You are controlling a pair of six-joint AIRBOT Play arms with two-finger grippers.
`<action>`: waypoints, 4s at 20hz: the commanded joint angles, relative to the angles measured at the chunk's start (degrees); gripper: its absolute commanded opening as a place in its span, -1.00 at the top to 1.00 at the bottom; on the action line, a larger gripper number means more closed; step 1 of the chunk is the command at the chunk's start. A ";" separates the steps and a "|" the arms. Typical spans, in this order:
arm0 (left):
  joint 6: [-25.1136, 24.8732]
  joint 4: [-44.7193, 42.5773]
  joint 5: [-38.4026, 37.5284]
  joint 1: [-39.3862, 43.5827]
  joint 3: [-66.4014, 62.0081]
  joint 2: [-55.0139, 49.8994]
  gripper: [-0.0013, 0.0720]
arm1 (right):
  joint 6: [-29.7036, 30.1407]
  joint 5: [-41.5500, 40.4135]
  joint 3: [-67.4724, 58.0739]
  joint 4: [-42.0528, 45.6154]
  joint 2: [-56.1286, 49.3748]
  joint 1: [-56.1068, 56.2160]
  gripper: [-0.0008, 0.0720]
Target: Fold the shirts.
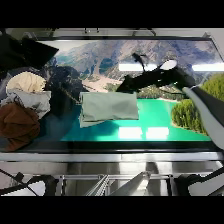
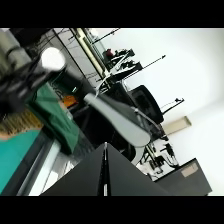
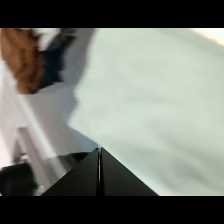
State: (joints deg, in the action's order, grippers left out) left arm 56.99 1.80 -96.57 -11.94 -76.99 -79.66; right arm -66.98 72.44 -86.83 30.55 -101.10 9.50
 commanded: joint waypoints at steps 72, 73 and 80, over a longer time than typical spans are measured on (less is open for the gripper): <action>-8.50 -5.31 -0.09 -0.11 13.99 0.39 0.93 | -35.91 28.85 2.16 59.43 20.02 -77.05 -0.40; -8.48 -5.29 -0.02 -0.11 13.99 0.39 0.93 | -35.85 26.77 2.16 53.33 20.02 -76.70 0.05; -3.43 -17.09 8.52 -2.25 8.22 0.63 0.96 | -23.15 12.57 2.60 27.54 22.14 -60.24 0.93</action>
State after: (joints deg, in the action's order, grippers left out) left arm 50.54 -6.87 -92.47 -13.30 -65.17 -79.26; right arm -95.61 90.91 -84.55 66.59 -80.07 -58.11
